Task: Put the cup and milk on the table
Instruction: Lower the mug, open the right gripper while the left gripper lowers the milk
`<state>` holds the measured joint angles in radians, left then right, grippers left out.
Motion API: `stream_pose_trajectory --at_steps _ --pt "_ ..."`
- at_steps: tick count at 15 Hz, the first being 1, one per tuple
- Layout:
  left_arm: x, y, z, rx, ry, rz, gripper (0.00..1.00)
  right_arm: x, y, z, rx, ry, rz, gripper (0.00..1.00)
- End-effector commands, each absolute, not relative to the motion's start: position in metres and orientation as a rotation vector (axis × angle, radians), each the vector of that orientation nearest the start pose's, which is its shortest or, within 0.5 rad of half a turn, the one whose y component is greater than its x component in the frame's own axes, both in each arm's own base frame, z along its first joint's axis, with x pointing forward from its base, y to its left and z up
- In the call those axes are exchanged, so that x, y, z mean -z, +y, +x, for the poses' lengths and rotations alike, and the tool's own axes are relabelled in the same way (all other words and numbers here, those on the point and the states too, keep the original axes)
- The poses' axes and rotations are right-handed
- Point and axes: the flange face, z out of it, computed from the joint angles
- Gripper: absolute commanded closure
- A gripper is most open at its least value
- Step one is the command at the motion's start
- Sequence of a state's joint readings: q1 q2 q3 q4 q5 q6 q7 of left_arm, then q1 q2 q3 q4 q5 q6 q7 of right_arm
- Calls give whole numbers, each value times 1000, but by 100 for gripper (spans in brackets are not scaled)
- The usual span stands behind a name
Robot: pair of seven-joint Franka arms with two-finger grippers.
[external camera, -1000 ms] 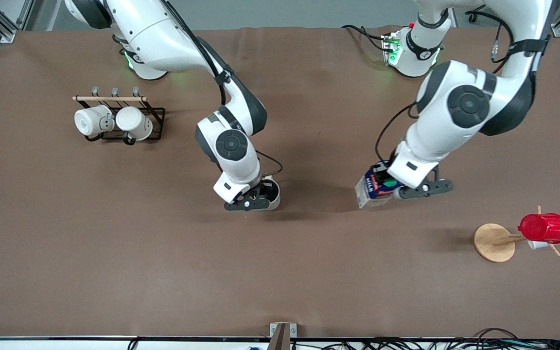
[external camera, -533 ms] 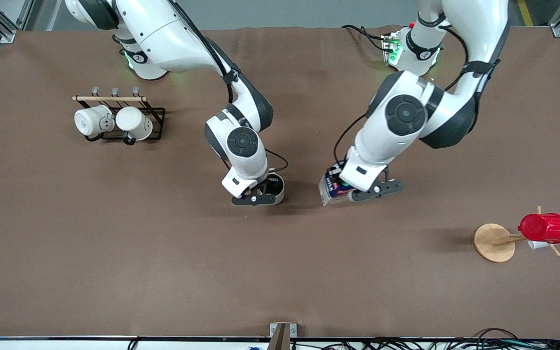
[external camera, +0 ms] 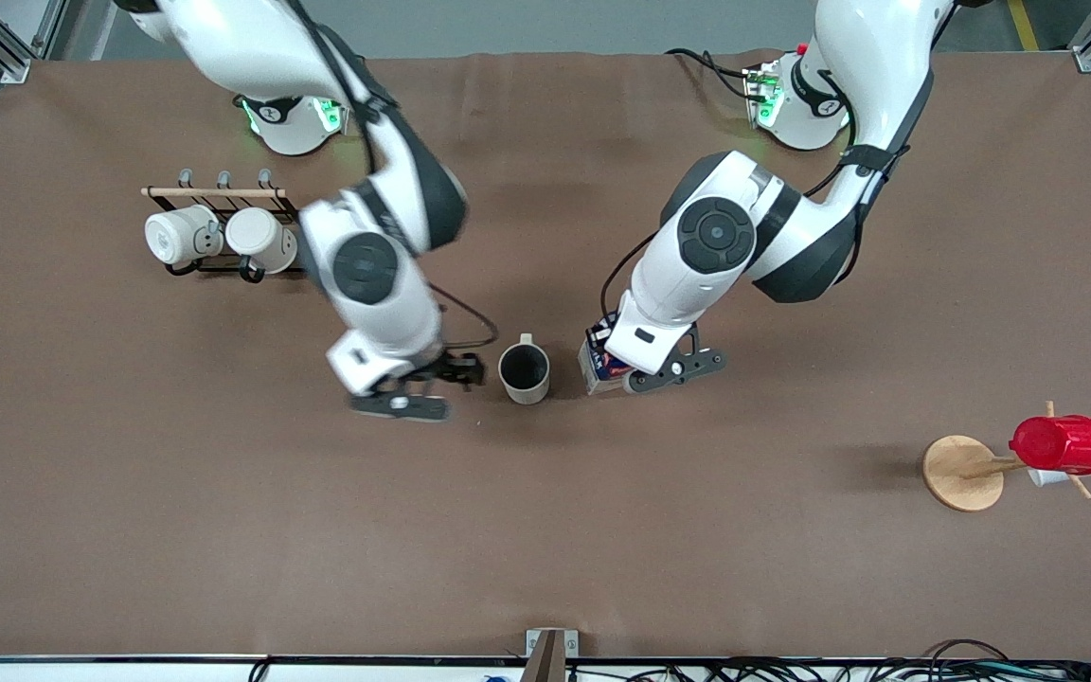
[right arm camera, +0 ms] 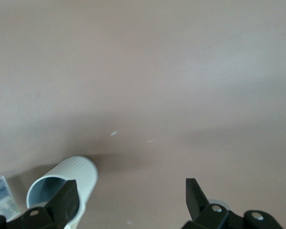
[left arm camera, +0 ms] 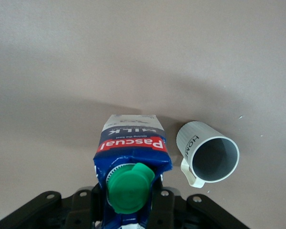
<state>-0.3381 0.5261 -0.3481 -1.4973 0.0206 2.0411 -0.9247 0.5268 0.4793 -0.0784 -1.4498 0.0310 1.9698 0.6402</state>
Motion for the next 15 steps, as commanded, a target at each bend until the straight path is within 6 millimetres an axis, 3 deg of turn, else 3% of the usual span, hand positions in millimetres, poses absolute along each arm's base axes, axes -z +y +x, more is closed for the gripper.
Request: stream_pose_trajectory --at_steps 1,3,5,7,10,13,14,15 --pt "-376 -427 571 -73 -428 -3239 76 -490 219 627 68 485 -3082 0" --pt "-367 -440 572 -79 -423 -3243 76 -527 160 627 72 595 -3062 0" --pt "-360 -452 569 -71 -439 -3234 76 -562 102 620 84 584 -3062 0" --pt "-358 -456 571 -48 -459 -3249 76 -592 49 605 71 560 -3069 0" --pt "-349 -465 568 -39 -442 -3265 76 -632 -14 573 37 522 -3079 0" --pt "-341 -467 568 -52 -442 -3262 75 -648 -59 551 1 420 -3080 0" --pt "-339 -468 567 -49 -439 -3264 73 -650 -64 550 2 417 -3080 0" --pt "-339 -470 565 -47 -432 -3267 61 -648 -58 551 -10 400 -3082 0"
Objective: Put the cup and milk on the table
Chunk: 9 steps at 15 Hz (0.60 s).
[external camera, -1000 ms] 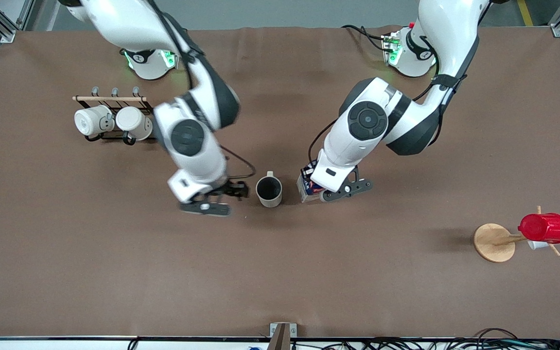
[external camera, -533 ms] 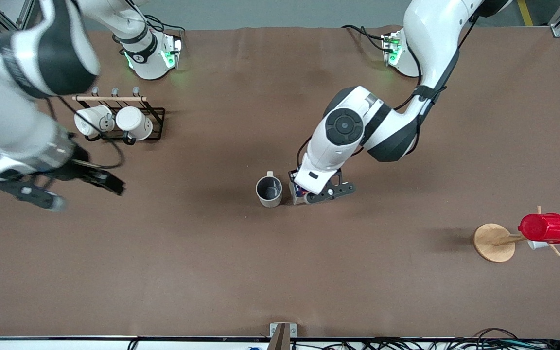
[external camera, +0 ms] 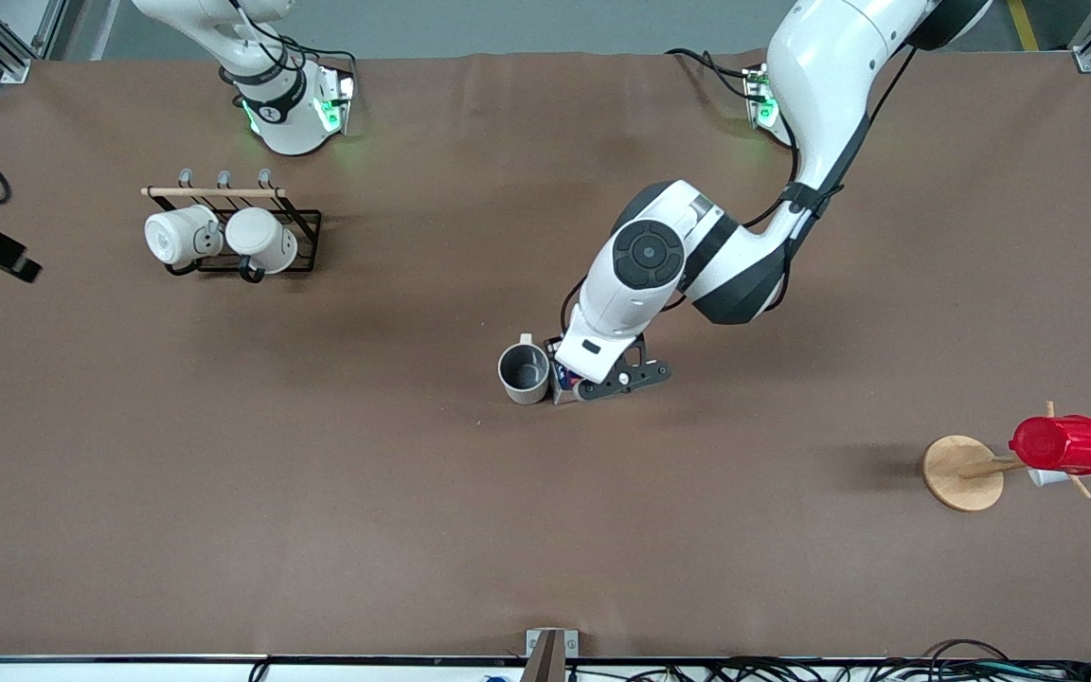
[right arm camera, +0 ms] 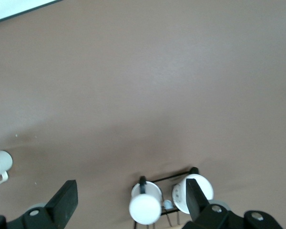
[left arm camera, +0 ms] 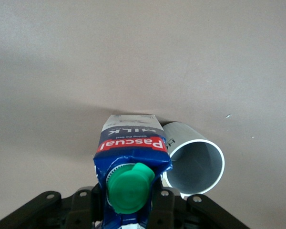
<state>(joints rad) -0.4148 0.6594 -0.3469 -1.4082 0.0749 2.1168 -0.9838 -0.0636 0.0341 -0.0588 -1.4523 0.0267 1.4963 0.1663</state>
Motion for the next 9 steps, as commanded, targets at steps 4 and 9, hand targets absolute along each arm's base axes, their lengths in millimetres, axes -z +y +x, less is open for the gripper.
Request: stream_pose_trajectory --at_steps 4,9 --pt "-340 -469 567 -39 -433 -3271 0 -650 -41 553 -4 351 -3098 0" --pt "-414 -434 580 163 -382 -3218 0 -653 -45 553 1 335 -3093 0"
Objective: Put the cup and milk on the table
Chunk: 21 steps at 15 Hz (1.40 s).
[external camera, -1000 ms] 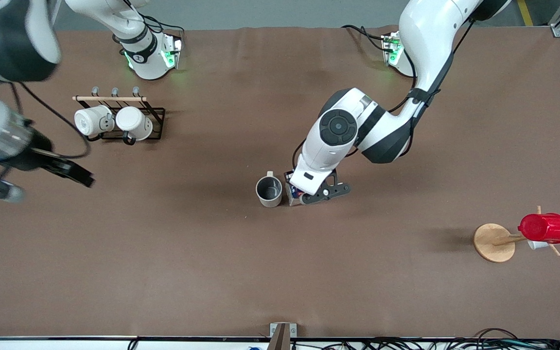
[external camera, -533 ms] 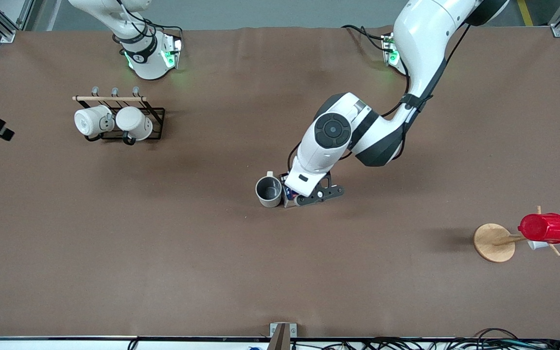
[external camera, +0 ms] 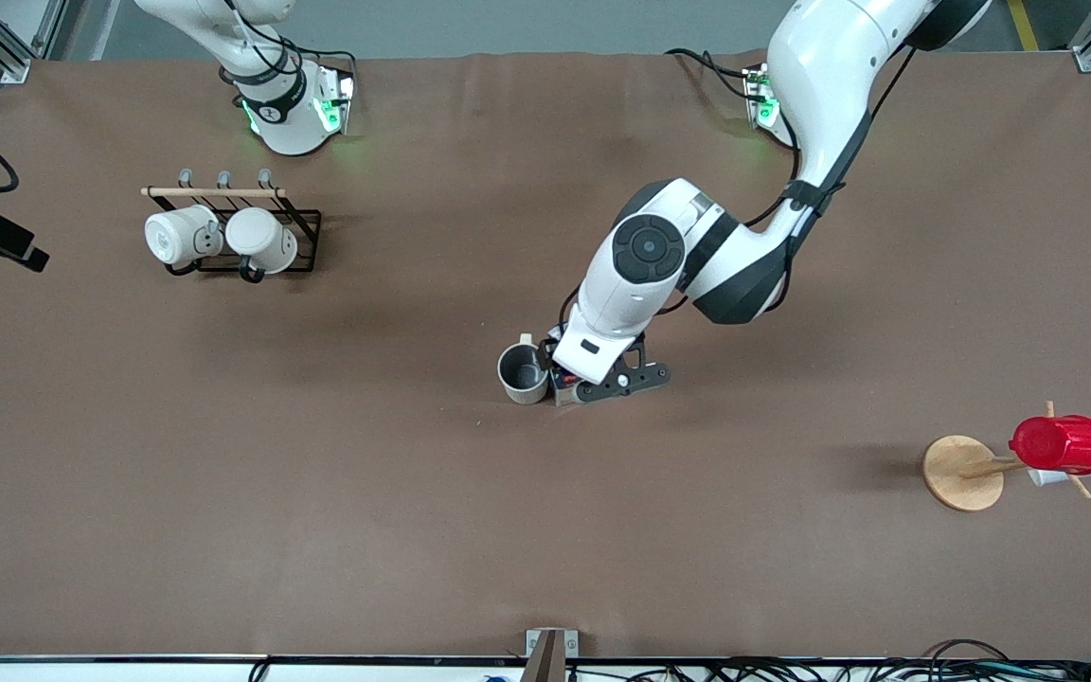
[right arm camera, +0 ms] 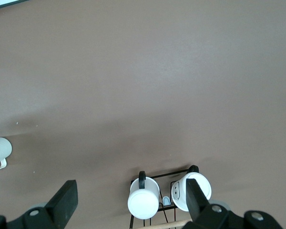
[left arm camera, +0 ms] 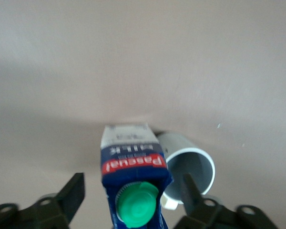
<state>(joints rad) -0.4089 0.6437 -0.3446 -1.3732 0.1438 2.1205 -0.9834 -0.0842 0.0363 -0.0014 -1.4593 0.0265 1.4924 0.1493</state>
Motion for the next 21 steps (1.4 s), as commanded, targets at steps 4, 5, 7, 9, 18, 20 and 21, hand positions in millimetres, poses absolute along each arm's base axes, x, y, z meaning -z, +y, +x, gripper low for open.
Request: stream_pose_trajectory --at_steps 4,5,7,9,18,20,21 --pt "-505 -357 584 195 -478 -3114 0 -653 -42 553 2 280 -3097 0" --pt "-528 -339 581 204 -475 -3096 0 -653 -43 553 4 282 -3097 0" --pt "-572 -280 591 262 -439 -3082 0 -653 -43 553 9 282 -3095 0" --pt "-600 -228 595 272 -305 -3079 0 -653 -44 553 7 284 -3095 0" --pt "-654 -67 555 58 111 -3116 0 -651 -43 551 -25 189 -3105 0" --pt "-654 -65 533 40 99 -3100 0 -651 -43 551 -23 191 -3105 0" --pt "-651 -55 527 25 74 -3106 0 -651 -43 551 -23 192 -3107 0"
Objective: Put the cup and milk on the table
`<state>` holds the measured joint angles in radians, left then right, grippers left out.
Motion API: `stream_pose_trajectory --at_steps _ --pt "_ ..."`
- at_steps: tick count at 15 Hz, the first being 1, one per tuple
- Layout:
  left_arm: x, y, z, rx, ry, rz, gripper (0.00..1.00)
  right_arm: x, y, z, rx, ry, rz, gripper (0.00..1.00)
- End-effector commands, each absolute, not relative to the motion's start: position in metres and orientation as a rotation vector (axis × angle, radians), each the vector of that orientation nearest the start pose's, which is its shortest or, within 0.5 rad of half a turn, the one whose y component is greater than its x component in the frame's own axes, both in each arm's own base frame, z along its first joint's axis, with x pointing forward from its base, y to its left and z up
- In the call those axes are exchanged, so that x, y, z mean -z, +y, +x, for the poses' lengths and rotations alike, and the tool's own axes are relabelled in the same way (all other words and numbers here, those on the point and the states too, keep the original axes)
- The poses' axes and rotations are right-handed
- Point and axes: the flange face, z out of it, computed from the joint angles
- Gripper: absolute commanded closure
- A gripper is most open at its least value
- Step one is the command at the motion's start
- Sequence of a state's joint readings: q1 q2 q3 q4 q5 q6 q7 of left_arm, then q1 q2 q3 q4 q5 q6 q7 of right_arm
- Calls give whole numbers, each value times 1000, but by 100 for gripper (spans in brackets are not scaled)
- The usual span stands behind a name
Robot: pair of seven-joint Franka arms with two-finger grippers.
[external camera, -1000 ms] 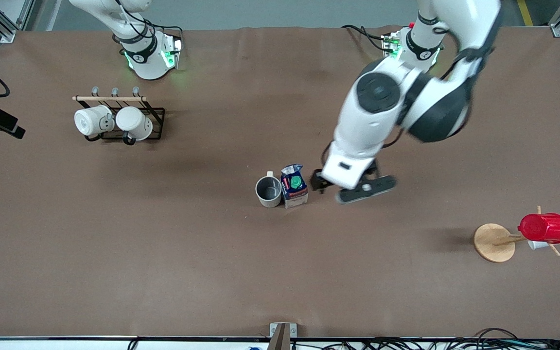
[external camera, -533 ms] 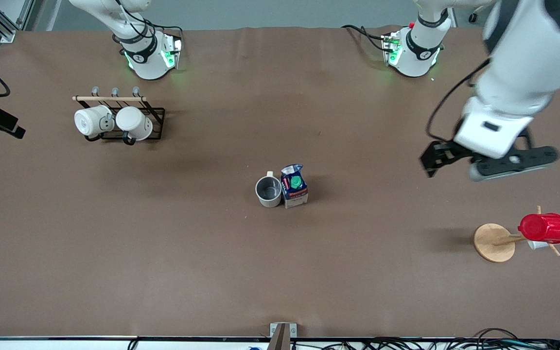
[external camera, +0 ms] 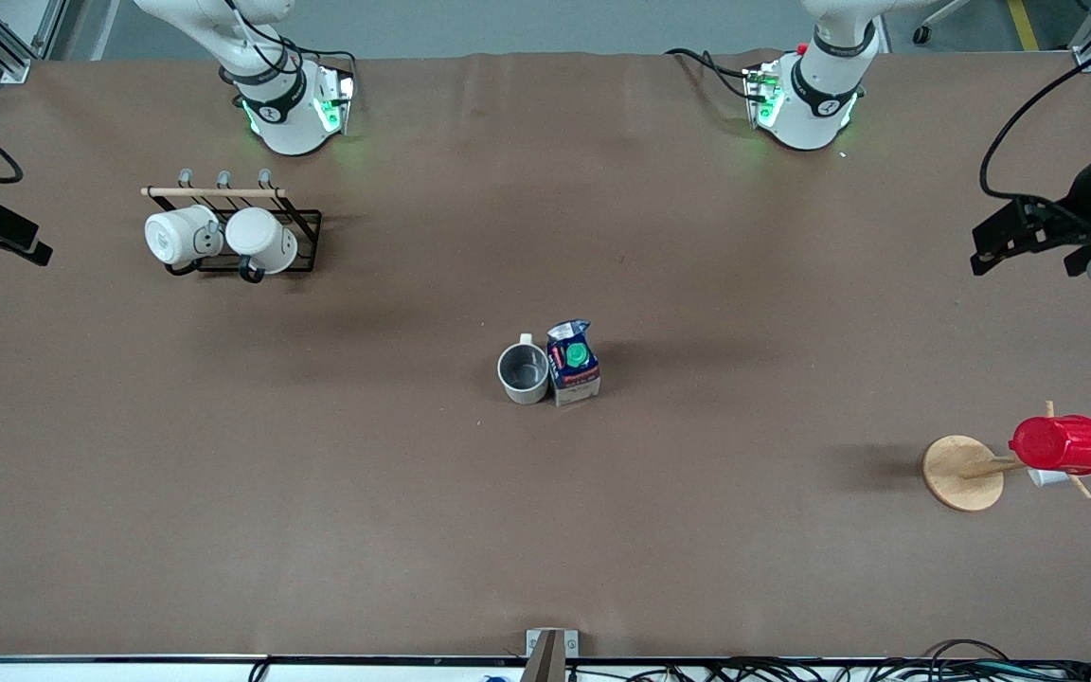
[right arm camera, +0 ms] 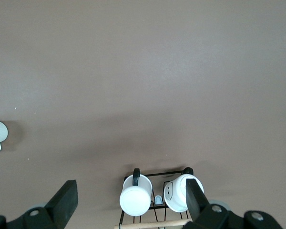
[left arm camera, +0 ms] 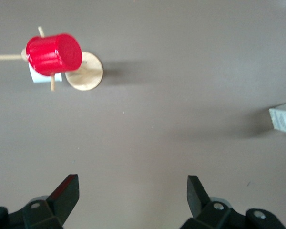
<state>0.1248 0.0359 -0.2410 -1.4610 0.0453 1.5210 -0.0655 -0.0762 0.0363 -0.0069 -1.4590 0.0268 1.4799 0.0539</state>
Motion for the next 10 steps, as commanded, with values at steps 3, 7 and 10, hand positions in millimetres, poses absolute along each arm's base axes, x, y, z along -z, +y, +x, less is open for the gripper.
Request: stream_pose_trajectory --at_steps 3,7,10 --pt "-647 -59 504 -20 81 -3138 0 -651 -43 551 -23 191 -3105 0" --pt "-650 -64 498 -20 127 -3138 0 -651 -48 551 -23 206 -3104 0" --pt "-657 -64 499 -1 132 -3137 0 -651 -49 551 -23 210 -3103 0"
